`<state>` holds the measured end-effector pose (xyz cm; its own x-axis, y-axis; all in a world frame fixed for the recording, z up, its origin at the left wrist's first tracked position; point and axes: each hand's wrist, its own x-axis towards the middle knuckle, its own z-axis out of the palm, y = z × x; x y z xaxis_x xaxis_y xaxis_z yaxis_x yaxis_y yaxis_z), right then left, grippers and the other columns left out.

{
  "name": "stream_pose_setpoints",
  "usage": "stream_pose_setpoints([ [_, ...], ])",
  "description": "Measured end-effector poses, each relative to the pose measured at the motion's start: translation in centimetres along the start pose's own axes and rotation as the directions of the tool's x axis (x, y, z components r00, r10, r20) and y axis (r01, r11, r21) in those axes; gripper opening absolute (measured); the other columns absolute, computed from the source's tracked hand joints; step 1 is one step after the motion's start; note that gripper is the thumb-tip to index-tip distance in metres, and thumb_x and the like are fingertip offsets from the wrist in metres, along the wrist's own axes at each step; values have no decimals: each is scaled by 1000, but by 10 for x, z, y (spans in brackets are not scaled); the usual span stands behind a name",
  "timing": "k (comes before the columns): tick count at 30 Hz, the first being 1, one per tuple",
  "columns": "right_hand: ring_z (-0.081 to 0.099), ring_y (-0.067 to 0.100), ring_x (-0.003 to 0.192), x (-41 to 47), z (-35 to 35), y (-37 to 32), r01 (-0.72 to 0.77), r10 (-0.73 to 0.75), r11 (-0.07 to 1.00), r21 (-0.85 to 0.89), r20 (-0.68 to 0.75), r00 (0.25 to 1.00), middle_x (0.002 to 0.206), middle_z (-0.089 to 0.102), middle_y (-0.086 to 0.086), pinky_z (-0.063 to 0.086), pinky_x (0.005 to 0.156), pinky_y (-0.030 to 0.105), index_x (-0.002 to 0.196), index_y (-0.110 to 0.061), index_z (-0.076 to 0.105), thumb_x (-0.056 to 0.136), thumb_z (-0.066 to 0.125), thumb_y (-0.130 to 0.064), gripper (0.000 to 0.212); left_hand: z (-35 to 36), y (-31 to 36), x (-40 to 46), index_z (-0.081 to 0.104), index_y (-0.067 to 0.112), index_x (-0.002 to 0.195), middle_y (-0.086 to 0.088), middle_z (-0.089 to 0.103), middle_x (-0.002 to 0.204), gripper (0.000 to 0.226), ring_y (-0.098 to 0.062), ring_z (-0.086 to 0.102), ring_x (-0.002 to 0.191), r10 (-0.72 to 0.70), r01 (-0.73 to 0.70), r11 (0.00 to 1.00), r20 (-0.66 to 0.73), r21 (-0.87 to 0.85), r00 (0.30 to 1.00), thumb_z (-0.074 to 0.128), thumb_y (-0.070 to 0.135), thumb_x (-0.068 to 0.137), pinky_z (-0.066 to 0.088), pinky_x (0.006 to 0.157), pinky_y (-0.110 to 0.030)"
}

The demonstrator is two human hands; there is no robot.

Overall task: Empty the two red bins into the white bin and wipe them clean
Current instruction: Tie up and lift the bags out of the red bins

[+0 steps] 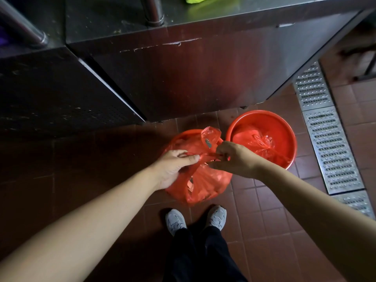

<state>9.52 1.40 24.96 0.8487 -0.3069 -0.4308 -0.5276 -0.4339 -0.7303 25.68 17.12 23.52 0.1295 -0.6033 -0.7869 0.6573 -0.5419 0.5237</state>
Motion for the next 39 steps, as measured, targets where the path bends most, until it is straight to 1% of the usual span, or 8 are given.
stream_pose_setpoints([
  [5, 53, 5, 80, -30, 4, 52, -156, 157, 987, 39, -32, 987, 93, 55, 5, 37, 69, 9, 75, -13, 69, 89, 74, -34, 26, -41, 2, 3, 66, 13, 83, 11, 74, 72, 11, 5, 67, 68, 183, -109, 965, -315, 238, 931, 77, 16, 80, 49, 66, -11],
  [10, 54, 14, 75, -34, 20, 71, -317, 383, 878, 359, -127, 915, 86, 57, 2, 41, 75, 25, 77, -1, 71, 91, 71, -35, 37, -40, 8, 18, 60, 12, 76, 0, 53, 67, 16, -13, 60, 70, -16, -56, 981, -368, -184, 930, 67, 15, 91, 49, 91, -30],
  [13, 59, 16, 67, -24, 22, 49, -119, 495, 431, 894, -124, 860, 67, 62, 5, 51, 70, 26, 67, -1, 74, 88, 71, -21, 29, -23, 19, 20, 48, 20, 53, 3, 37, 54, 42, -13, 43, 53, -55, -17, 952, -225, -305, 973, 61, 24, 93, 46, 89, -33],
  [16, 47, 14, 49, -17, 18, 29, -36, 381, 51, 998, 14, 925, 48, 43, 0, 48, 57, 25, 46, -17, 54, 82, 72, -23, 41, -12, 34, 17, 34, 24, 53, 4, 32, 54, 48, -12, 26, 48, -38, 21, 977, -75, -212, 996, 61, 31, 92, 40, 74, -29],
  [19, 20, 16, 50, -21, 10, 20, -179, 305, 349, 920, 70, 950, 53, 23, 2, 16, 51, 30, 55, -15, 45, 87, 70, -28, 43, -12, 54, 13, 39, 22, 55, 4, 35, 54, 45, -11, 21, 45, -24, 21, 998, 55, 61, 998, 58, 33, 95, 40, 72, -27],
  [24, 56, 9, 66, -22, 17, -5, -199, 189, 957, 210, 68, 980, 77, 65, -6, 46, 62, 23, 93, -19, 74, 98, 61, -32, 19, -4, 77, 15, 59, 11, 70, 2, 37, 55, 33, -9, 21, 39, -58, 21, 962, 130, 272, 990, 57, 30, 97, 46, 68, -30],
  [30, 55, 18, 92, -34, 70, -8, 129, -134, 903, -409, 17, 991, 88, 61, -9, 31, 95, 39, 94, -27, 62, 97, 48, -27, 15, 18, 84, 28, 55, 8, 85, 8, 30, 47, 27, -6, 21, 39, -51, 61, 967, -46, 249, 998, 42, 21, 104, 25, 45, -23],
  [39, 51, 11, 108, -78, 89, 69, 88, -89, 800, -594, 27, 996, 114, 60, -14, 35, 88, 39, 112, -31, 64, 96, 38, -30, 30, -23, 107, 42, 45, 15, 70, 9, 22, 42, 30, -10, 15, 35, -92, 15, 970, -309, -244, 947, 31, 7, 95, 21, 48, -25],
])
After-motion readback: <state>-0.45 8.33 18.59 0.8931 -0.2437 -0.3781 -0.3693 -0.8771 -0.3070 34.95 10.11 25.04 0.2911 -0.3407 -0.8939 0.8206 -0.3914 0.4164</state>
